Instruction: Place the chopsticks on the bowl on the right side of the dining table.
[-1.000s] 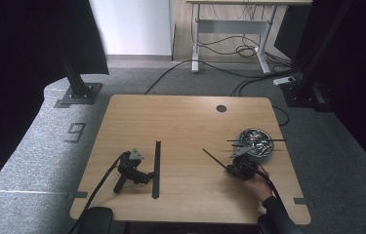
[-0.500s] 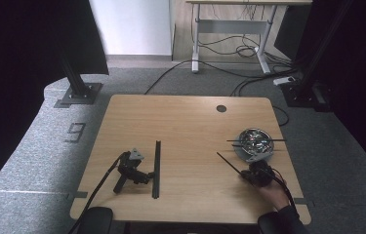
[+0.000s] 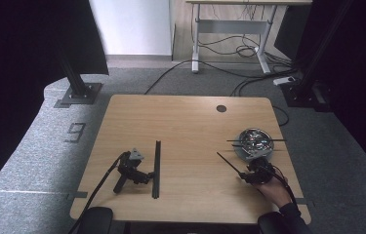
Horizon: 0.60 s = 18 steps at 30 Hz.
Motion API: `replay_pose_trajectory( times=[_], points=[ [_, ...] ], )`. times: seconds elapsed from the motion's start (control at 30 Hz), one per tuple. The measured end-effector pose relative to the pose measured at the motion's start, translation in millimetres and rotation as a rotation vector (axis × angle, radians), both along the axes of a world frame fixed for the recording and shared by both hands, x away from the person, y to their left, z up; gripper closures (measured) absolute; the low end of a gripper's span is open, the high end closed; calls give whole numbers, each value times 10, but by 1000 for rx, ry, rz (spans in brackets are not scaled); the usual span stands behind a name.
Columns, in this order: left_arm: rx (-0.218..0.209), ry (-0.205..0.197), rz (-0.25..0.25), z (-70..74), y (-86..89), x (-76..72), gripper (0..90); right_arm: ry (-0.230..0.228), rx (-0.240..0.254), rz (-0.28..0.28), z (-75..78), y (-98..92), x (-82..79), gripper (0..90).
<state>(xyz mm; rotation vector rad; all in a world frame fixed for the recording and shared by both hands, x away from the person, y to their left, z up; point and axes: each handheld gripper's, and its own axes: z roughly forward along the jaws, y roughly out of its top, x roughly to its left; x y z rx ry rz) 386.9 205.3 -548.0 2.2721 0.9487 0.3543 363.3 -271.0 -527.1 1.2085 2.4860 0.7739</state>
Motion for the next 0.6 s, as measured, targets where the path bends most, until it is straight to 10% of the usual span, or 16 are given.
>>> replay_pose_trajectory(
  times=[0.27,0.6],
  points=[
    [-2,0,1,-1,-1,0,0,74,-22,46,177,14,101,352],
    [-1,1,1,1,-1,0,0,166,-161,105,363,165,266,431]
  ],
)
